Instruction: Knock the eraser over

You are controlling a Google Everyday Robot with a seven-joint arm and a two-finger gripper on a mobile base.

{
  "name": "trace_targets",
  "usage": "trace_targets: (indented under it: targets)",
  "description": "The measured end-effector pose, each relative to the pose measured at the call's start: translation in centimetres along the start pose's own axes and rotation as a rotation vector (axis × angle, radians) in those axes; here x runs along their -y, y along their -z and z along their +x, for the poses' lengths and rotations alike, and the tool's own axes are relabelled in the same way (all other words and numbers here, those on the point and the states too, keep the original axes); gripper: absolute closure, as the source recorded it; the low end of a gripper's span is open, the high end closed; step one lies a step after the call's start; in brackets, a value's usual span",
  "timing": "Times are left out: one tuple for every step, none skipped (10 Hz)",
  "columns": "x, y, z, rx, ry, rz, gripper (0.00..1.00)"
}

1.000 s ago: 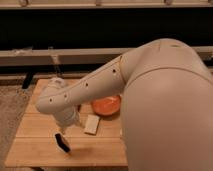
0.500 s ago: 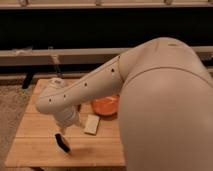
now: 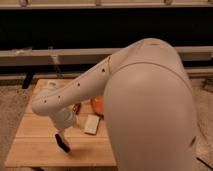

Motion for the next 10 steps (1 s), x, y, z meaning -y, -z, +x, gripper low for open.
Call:
trace_targets:
  targets:
    - [-0.25, -0.09, 0.03, -0.002, 0.016, -0.001, 0.35]
    - [-0.28, -0.17, 0.15, -0.001, 0.020, 0.002, 0.35]
    - [-0.16, 0.11, 0.25, 0.007, 0.007, 0.003, 0.35]
    - [0.20, 0.10, 0.40, 0.007, 0.001, 0.006, 0.35]
    - [-0.16, 0.05, 0.45, 0.007, 0.014, 0.007, 0.35]
    - [-0.56, 0.06, 0.50, 0.010, 0.027, 0.009, 0.35]
    - [-0.48, 0.07, 0.46, 0.013, 0.029, 0.012, 0.35]
    - [-0.30, 0.07, 0.54, 0.013, 0.026, 0.014, 0.35]
    - [-0.35, 0.08, 0.64, 0.014, 0.027, 0.016, 0.35]
    - [-0.51, 0.12, 0.70, 0.016, 0.032, 0.018, 0.35]
